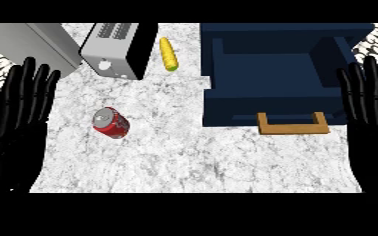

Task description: Pick up the can, place it into the drawer and close the drawer

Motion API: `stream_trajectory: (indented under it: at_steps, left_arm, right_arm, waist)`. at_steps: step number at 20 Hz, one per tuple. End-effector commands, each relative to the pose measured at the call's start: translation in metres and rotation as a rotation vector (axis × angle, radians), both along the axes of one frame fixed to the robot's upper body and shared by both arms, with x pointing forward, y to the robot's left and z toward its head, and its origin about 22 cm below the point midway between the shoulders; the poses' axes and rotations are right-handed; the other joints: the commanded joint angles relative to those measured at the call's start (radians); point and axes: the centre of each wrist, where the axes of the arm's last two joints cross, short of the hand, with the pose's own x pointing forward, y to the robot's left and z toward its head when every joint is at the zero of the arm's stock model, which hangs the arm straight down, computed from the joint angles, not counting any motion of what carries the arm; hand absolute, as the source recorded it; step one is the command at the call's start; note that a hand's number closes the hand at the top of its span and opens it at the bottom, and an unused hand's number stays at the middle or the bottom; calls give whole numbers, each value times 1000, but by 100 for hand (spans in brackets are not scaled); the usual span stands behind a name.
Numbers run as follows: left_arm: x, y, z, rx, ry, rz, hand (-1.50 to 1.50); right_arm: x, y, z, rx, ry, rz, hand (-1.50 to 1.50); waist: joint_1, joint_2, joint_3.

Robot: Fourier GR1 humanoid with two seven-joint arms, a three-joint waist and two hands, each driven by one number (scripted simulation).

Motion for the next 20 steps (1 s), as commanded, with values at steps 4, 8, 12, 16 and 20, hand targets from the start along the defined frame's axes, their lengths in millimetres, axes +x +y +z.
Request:
stream_trajectory:
  at_steps: [4, 8, 12, 16, 20]
  left_arm:
    - [20, 22, 4, -10, -13, -340, -150]
    - [14, 60, -23, 108, 329, -321, -150]
    - [10, 87, -3, 116, 377, -374, -150]
    - [1, 124, 15, 125, 374, -386, -150]
    - [21, 144, 16, 91, 372, -386, -150]
  right_arm:
    - [-3, -1, -1, 21, 37, 58, -150]
    - [-11, -19, -28, 77, 323, -179, -150]
    - [-24, -34, -16, 85, 343, -212, -150]
    - [-31, -57, -25, 58, 351, -221, -150]
    - [-43, -68, -22, 69, 337, -216, -150]
  waist:
    - [-1, 6, -14]
    - [-9, 11, -15]
    - [3, 1, -13]
    - [10, 2, -13]
    - [2, 3, -13]
